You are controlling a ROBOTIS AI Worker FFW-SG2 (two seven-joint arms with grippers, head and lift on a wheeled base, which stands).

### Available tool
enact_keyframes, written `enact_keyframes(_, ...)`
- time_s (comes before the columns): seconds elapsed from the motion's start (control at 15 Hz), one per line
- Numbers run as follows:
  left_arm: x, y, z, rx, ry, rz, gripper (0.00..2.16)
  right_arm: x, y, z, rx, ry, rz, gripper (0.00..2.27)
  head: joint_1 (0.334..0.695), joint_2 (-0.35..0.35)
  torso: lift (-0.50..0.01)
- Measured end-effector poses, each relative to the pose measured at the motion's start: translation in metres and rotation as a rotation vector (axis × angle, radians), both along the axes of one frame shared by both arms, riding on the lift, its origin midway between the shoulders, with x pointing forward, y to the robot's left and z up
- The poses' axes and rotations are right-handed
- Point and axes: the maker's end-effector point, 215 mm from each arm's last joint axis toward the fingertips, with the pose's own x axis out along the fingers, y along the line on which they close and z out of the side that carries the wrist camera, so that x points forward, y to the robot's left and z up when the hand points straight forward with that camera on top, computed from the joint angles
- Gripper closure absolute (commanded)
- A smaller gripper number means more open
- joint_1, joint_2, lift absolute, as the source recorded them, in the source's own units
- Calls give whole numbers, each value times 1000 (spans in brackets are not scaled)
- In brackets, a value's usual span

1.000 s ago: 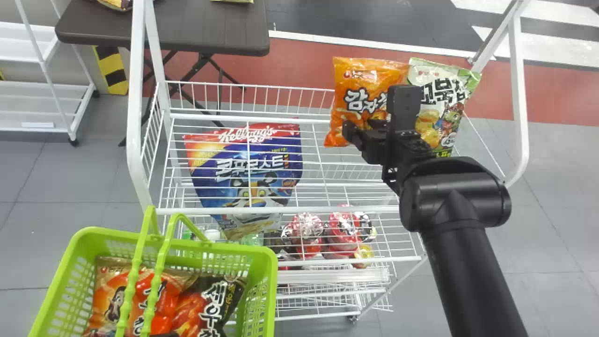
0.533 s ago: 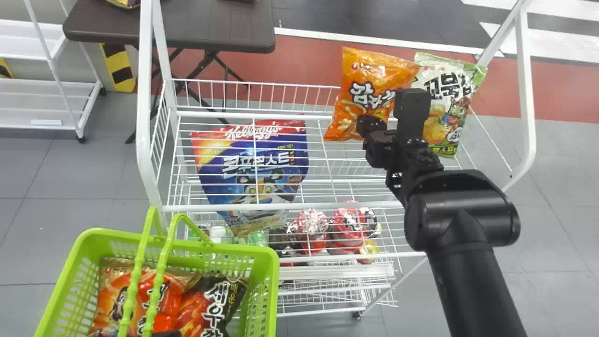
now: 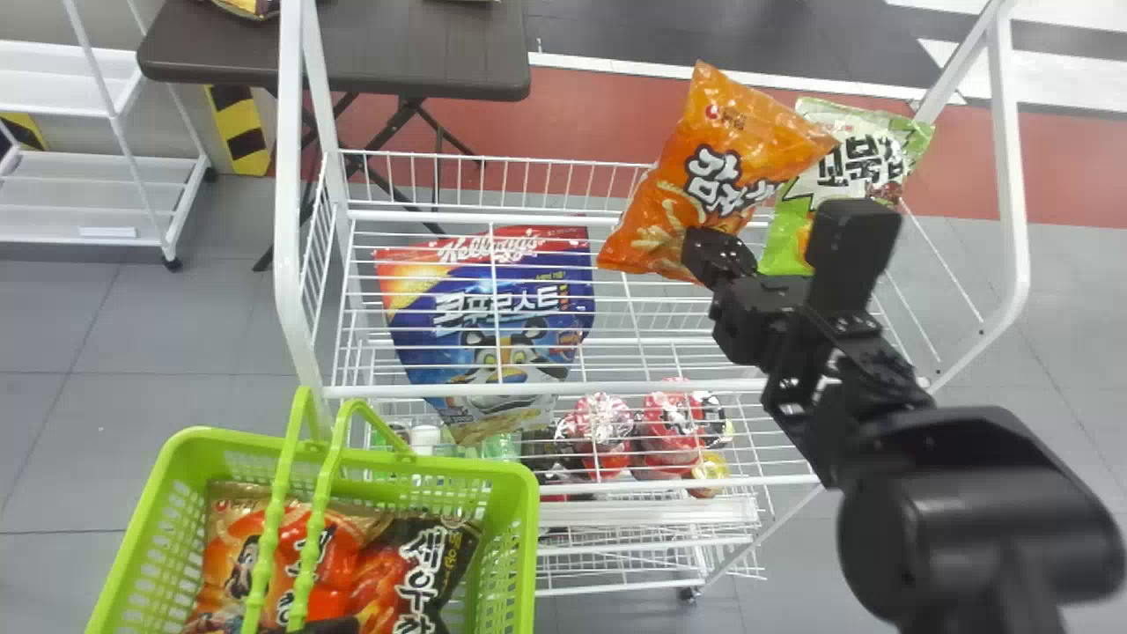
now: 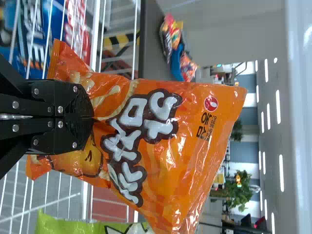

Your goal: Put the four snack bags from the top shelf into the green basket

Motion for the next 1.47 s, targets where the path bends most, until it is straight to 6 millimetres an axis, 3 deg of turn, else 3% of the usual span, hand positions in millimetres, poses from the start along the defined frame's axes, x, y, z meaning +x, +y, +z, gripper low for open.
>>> enact_keyframes(0.2, 1, 0, 0, 0, -2, 1, 2138, -54, 34, 6, 62, 50, 88, 2253, 695, -71, -1)
enact_keyframes(0.47, 3, 0, 1, 0, -7, 2, 2138, -135, 85, -29, 156, 248, 227, 2253, 695, 21, -1)
enact_keyframes(0.73, 4, -2, 1, -1, -8, 1, 2138, -201, 132, -44, 272, 425, 370, 2250, 695, 108, -1)
enact_keyframes(0.8, 4, -3, 1, -2, -9, 0, 2138, -214, 147, -46, 300, 463, 412, 2253, 695, 164, -1)
enact_keyframes(1.0, 4, -4, 1, -4, -9, 0, 2138, -244, 188, -56, 335, 551, 511, 2253, 695, 250, -1)
enact_keyframes(1.07, 4, -5, 1, -5, -9, -1, 2138, -253, 200, -67, 336, 598, 540, 2253, 695, 308, -1)
enact_keyframes(1.2, 4, -6, 2, -6, -10, -2, 2138, -268, 223, -101, 328, 704, 591, 2253, 695, 350, -1)
enact_keyframes(1.33, 4, -7, 2, -6, -11, -3, 2138, -268, 246, -130, 325, 753, 631, 2253, 695, 350, -1)
enact_keyframes(1.47, 4, -8, 3, -7, -11, -5, 2138, -248, 270, -143, 330, 704, 656, 2250, 695, 350, -1)
